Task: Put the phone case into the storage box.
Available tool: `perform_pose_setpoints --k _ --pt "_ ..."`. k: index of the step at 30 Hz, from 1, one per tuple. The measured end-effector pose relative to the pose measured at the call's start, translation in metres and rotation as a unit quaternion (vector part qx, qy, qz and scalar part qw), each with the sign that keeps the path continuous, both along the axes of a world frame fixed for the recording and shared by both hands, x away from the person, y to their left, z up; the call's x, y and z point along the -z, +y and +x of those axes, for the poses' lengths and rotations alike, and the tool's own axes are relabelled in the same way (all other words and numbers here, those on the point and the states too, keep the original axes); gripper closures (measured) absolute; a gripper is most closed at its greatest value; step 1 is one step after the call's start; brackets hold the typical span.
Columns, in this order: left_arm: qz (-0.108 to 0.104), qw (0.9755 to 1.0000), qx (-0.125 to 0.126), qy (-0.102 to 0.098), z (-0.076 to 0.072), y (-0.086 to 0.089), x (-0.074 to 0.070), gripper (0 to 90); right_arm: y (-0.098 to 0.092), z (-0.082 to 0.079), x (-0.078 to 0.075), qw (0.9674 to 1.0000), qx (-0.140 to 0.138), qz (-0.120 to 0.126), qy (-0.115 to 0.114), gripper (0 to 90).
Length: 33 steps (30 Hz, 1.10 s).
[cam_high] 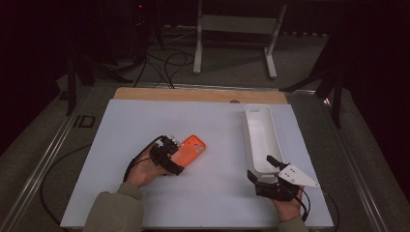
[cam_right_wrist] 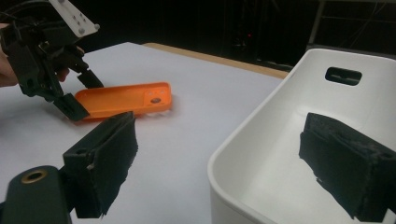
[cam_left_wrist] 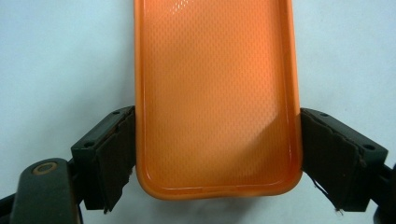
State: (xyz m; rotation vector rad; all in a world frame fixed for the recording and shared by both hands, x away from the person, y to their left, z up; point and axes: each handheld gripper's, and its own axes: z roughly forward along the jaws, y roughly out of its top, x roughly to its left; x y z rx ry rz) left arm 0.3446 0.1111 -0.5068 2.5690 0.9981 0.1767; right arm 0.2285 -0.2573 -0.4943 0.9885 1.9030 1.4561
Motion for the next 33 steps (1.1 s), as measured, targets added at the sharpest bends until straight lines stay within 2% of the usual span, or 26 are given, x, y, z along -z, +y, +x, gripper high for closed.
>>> perform_pose_setpoints --k 9,13,23,29,33 --pt "-0.015 0.9998 -0.003 -0.015 -0.003 0.003 -0.008 16.7 0.0 0.0 0.0 1.0 0.0 0.001 0.001 10.8" --pt "-0.025 0.9993 -0.005 -0.028 -0.007 0.005 -0.014 16.7 0.0 0.001 0.0 1.0 -0.002 0.004 0.003 10.8" --pt "-0.039 0.9977 -0.008 -0.055 -0.015 0.007 -0.028 16.7 -0.006 0.004 -0.001 0.999 0.002 0.041 0.019 10.7" --pt "-0.045 0.9968 -0.007 -0.066 -0.018 0.009 -0.033 16.7 -0.005 0.006 -0.004 0.9989 0.0 0.04 0.024 10.6" --pt "-0.05 0.9961 -0.006 -0.073 -0.021 0.009 -0.039 16.7 -0.002 0.009 -0.011 0.9992 -0.008 0.031 0.025 10.6"
